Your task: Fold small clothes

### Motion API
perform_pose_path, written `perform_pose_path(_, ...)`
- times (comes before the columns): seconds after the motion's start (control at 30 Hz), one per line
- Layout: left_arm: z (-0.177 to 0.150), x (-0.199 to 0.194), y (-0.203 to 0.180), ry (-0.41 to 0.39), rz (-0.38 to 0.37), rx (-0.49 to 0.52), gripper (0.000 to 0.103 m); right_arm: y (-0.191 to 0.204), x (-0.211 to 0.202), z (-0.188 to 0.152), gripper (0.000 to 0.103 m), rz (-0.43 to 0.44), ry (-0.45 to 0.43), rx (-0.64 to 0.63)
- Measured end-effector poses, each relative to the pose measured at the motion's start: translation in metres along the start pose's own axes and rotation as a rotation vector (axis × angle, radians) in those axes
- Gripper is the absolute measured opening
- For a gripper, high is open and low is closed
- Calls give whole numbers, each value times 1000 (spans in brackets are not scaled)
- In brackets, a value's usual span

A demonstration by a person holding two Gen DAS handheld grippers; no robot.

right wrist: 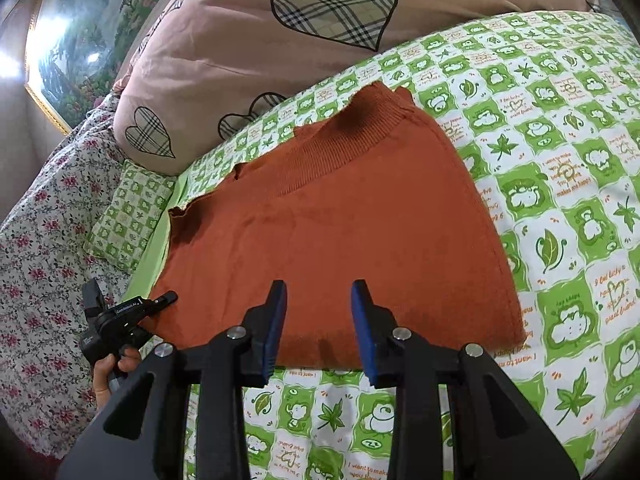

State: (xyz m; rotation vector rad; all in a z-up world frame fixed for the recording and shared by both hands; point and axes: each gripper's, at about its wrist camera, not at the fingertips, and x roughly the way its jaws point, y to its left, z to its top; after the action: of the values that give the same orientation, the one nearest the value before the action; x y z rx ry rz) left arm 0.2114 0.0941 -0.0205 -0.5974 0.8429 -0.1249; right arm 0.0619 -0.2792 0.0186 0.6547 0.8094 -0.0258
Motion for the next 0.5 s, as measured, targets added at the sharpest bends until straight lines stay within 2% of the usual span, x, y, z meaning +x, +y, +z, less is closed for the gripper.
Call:
perform_pose_path(0.1, -5, -19, -42, -41, -38, 138, 9, -4, -4, 7, 35, 14, -9, -1)
perform_pose_path(0.27, -31, -26, -119, -45, -111, 347, 9, -12, -10, 22, 35, 47, -24, 19)
perform_pose_path(0.4, -72, -11, -175, 15, -168, 508, 9, -20, -11, 36, 35, 98, -14, 40)
perform_pose_path(0.47, -95, 2, -191, 52, -175, 581, 9, -25, -6, 43, 36, 121, 7, 53)
perform_pose_path(0.5, -107, 12, -196, 78, -166, 609, 9, -28, -1, 46, 46, 129, 27, 60)
